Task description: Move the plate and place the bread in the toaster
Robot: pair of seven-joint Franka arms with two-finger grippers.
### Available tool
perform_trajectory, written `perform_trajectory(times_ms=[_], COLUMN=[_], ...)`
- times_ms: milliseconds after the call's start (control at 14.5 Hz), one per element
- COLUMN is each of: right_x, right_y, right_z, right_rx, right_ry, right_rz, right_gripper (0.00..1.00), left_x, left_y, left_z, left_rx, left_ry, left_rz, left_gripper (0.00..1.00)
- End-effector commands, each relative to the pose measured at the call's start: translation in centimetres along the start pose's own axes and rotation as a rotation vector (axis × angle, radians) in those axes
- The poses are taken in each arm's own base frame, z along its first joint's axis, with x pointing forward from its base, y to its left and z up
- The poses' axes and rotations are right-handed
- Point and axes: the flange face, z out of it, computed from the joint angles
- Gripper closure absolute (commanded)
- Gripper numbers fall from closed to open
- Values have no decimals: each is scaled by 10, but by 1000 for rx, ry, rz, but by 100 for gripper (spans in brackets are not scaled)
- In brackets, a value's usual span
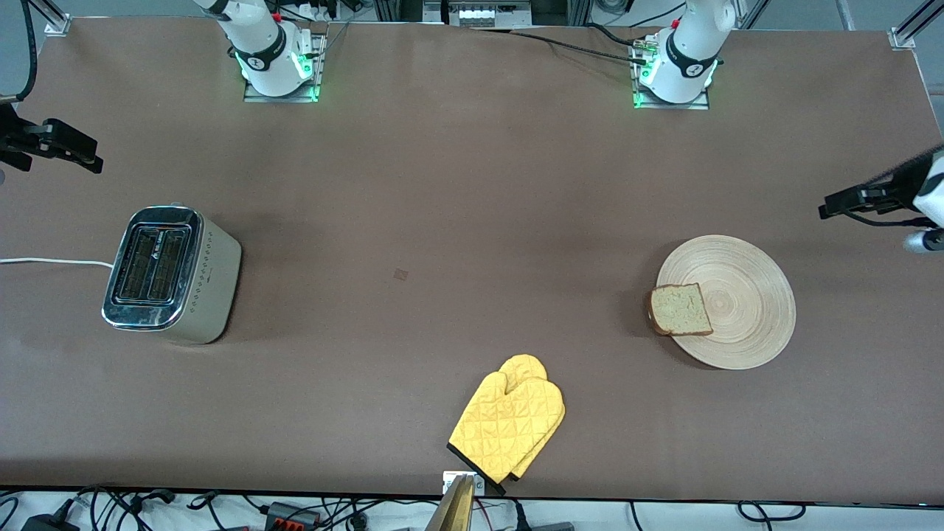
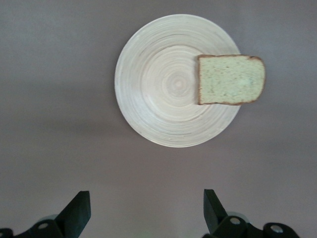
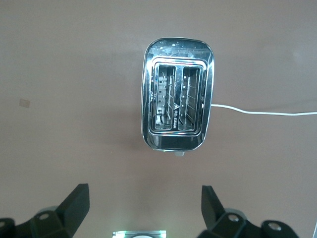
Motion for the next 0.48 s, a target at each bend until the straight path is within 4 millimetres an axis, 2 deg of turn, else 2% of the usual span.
perform_trajectory(times_ms=[0, 206, 413], right_x=[-2, -2, -2], right_y=[-1, -1, -3], right_z=[-4, -4, -4], right_rx=[3, 5, 5], right_ry=[-1, -2, -4], right_rz=[-17, -17, -20], right_gripper=[0, 0, 0], left_x=[14, 26, 41], left_y=[-65, -144, -207], left_z=[24, 81, 156], left_rx=[-143, -347, -582], left_ry=[-25, -17, 49], left_rz=[4, 22, 84], left_gripper=[0, 0, 0])
